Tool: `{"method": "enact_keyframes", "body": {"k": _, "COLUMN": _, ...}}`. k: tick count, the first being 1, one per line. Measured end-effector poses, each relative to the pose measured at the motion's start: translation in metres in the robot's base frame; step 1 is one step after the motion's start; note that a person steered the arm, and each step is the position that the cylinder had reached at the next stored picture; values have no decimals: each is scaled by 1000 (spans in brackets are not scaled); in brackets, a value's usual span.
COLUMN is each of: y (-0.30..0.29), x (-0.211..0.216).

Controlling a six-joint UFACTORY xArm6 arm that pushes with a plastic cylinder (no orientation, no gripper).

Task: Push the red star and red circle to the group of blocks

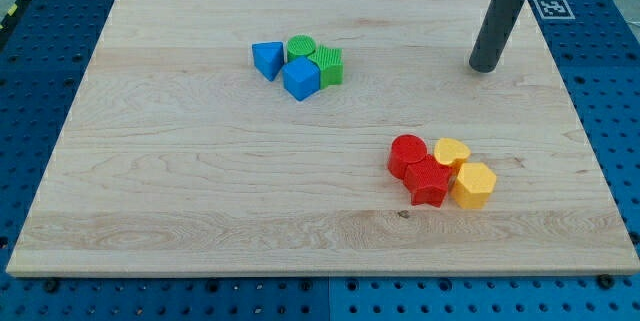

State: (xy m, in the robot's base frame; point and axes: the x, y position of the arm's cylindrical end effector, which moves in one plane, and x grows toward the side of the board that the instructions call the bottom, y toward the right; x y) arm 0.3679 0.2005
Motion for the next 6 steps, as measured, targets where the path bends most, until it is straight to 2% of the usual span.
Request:
{"method": "enact_keyframes", "body": {"k": 3, "y": 13, "x": -1}}
{"method": "enact_keyframes", "body": {"k": 4, "y": 26, "x": 52}}
{"method": "enact_keyframes", "body": {"k": 6, "y": 26, "x": 186}}
